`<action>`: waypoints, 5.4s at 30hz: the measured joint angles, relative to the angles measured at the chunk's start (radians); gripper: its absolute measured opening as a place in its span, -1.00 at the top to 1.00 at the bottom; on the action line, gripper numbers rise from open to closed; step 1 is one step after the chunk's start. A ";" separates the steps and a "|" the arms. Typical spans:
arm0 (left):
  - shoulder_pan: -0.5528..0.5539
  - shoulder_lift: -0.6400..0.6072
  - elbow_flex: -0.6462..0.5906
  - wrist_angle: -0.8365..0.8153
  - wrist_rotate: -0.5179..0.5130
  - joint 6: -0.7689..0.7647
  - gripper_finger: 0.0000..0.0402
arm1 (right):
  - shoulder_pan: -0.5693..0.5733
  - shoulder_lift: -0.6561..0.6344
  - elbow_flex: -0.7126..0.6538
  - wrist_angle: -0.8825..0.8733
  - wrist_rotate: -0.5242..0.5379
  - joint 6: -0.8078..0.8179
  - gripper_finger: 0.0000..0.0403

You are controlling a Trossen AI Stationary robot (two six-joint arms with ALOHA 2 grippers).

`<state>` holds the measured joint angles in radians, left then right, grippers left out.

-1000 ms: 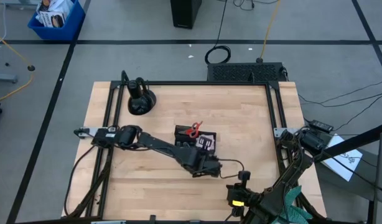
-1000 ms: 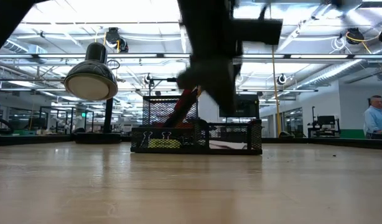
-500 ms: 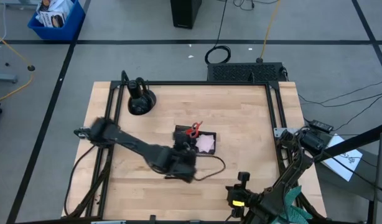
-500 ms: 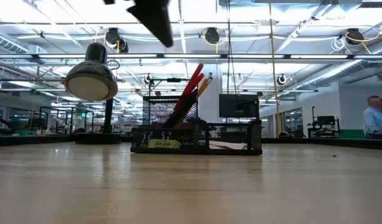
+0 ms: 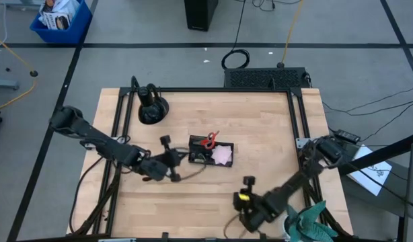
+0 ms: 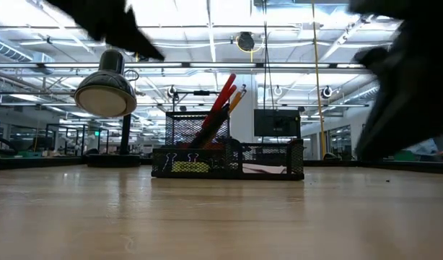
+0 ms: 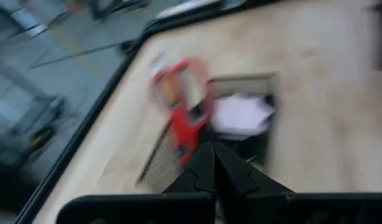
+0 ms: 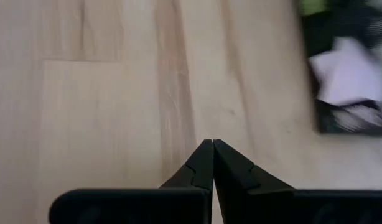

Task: Pick and place office supplies into organizer
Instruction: Adjust the black desk organizer, then return to Home Position

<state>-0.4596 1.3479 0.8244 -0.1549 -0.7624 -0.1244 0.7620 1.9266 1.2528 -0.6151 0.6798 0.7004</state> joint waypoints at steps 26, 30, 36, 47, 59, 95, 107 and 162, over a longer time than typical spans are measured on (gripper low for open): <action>0.588 -0.030 -0.408 0.553 0.409 0.169 1.00 | -0.350 -0.140 -0.397 0.600 -0.247 -0.302 1.00; 0.593 -0.030 -0.408 0.558 0.449 0.172 1.00 | -0.362 -0.145 -0.464 0.726 -0.261 -0.302 1.00; 0.584 0.011 -0.408 0.629 0.483 0.181 1.00 | -0.385 -0.144 -0.503 0.814 -0.272 -0.324 1.00; 0.523 0.161 -0.406 0.762 0.557 0.158 1.00 | -0.402 -0.142 -0.517 0.827 -0.263 -0.327 1.00; 0.475 0.171 -0.404 0.762 0.497 0.142 1.00 | -0.407 -0.140 -0.517 0.824 -0.264 -0.344 1.00; 0.095 -0.257 -0.404 0.408 0.327 0.313 0.99 | -0.554 -1.249 -1.005 0.816 -0.576 -0.613 1.00; 0.050 -0.264 -0.404 0.497 0.416 0.415 1.00 | -0.642 -1.439 -1.142 0.885 -0.660 -0.582 1.00; 0.239 -0.626 -0.814 0.935 0.507 0.323 1.00 | -0.839 -1.925 -1.234 0.717 -0.793 -0.558 1.00</action>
<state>-0.2204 0.7216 0.0109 0.7802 -0.2549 0.1989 -0.0774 0.0015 0.0191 0.1015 -0.1133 0.1427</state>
